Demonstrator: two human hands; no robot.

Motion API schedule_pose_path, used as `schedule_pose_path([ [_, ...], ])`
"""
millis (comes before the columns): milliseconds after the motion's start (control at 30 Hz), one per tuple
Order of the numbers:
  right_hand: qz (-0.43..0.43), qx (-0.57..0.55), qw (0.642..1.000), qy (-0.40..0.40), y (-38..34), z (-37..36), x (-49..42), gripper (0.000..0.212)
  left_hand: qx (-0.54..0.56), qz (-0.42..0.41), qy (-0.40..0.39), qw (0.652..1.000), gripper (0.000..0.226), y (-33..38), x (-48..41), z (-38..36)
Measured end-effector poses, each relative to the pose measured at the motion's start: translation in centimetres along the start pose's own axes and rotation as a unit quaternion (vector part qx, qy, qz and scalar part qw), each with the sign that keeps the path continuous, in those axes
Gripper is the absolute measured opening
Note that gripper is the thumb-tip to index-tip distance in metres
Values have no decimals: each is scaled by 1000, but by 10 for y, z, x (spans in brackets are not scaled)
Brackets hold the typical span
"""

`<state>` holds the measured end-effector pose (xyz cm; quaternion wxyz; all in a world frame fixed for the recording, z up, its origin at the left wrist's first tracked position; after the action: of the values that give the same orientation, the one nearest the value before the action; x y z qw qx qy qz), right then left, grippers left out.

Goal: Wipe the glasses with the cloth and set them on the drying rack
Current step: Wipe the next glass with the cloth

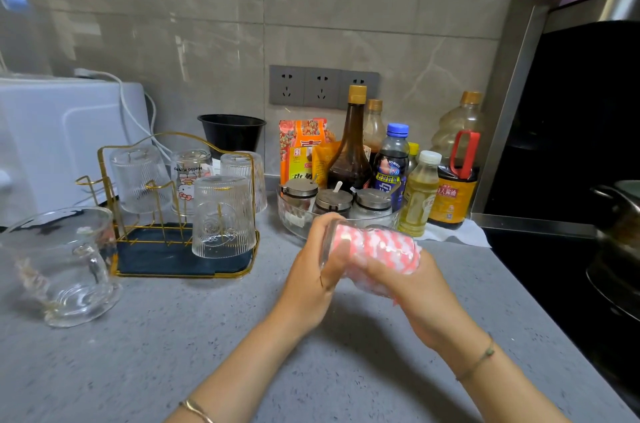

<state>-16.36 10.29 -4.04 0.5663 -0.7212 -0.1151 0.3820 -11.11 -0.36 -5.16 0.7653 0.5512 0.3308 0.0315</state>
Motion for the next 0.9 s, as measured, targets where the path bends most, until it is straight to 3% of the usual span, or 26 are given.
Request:
schedule_pose_path([
  [100, -22, -29, 999, 7, 3, 5, -2, 37, -19, -26, 16, 999, 65, 12, 3, 4],
  [200, 2, -13, 1000, 7, -5, 7, -3, 29, 2, -21, 7, 1000, 64, 14, 4, 1],
  [267, 20, -12, 1000, 0, -11, 4, -3, 35, 37, 6, -4, 999, 68, 7, 4, -3],
  [367, 70, 55, 996, -12, -17, 3, -4, 20, 76, 129, -7, 989, 78, -14, 3, -7],
  [467, 126, 185, 973, -57, -18, -6, 0, 16, 162, 264, -36, 950, 73, -32, 9, -15],
  [600, 139, 285, 944, -92, -7, -14, 3, 25, 234, 313, -22, 920, 70, -42, 13, -16],
  [700, 118, 234, 960, -95, -5, -18, 5, 26, 179, 303, 23, 936, 60, -46, 12, -7],
  [800, 84, 155, 979, -99, -4, -20, 6, 27, 122, 228, 39, 965, 32, -28, 9, 0],
  [900, 43, 56, 993, -95, -4, -21, 7, 32, 76, 105, 55, 990, 43, -7, 4, 8],
])
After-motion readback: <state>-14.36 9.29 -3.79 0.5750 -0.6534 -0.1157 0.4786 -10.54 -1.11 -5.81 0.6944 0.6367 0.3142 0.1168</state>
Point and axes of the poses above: each hand's wrist, its own x-axis away from the middle knuckle, its own z-axis out of the back of the hand, y = z × x, the point moved 10 cm from there along -x, towards the middle knuckle, and after that the axes turned 7 degrees about z, right-handed, at the moved point
